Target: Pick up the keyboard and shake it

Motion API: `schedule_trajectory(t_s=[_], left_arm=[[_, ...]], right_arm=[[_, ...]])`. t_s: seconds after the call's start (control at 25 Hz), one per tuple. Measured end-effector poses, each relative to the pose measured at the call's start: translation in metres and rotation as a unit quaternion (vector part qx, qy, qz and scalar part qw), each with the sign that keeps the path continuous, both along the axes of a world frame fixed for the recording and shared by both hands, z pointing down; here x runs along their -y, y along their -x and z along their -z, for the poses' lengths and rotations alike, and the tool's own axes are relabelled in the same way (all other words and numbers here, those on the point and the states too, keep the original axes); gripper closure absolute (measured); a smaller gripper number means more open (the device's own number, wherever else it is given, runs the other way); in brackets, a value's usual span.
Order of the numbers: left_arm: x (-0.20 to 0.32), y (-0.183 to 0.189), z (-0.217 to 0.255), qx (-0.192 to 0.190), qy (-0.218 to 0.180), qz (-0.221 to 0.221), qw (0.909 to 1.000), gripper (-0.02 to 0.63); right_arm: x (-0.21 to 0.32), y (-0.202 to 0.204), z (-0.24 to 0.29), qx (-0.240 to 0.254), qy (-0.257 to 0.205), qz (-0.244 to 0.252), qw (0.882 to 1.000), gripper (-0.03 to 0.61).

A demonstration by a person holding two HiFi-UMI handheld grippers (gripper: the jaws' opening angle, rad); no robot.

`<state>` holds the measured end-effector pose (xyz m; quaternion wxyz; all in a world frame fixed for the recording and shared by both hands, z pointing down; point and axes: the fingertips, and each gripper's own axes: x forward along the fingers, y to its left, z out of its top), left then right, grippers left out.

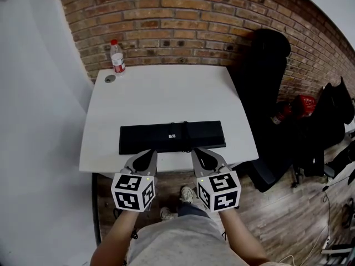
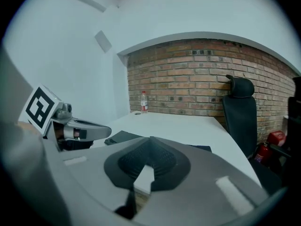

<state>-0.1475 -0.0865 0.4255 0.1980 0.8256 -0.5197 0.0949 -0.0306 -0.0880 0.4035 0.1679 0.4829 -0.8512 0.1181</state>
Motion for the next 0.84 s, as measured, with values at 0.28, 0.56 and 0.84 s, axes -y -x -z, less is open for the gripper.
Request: schedule_trajectory(t_s=[0.28,0.56,0.84], left_arm=[[-0.002,0.009,-0.003,-0.001,0.01,0.011,0.9999,0.621],[-0.002,0.01,-0.006,0.002,0.014,0.012,0.9998,0.621],[0.002,0.013,-0.012,0.001,0.016,0.01,0.9998,0.621]], right_arm=[[-0.001,0.0,-0.002,0.006,0.009,0.004,1.0,0.568],[-0.001,-0.001,-0.006,0.005,0.012,0.008,1.0,0.568],[0.002,0.002,-0.01,0.001,0.01,0.009,1.0,0.568]])
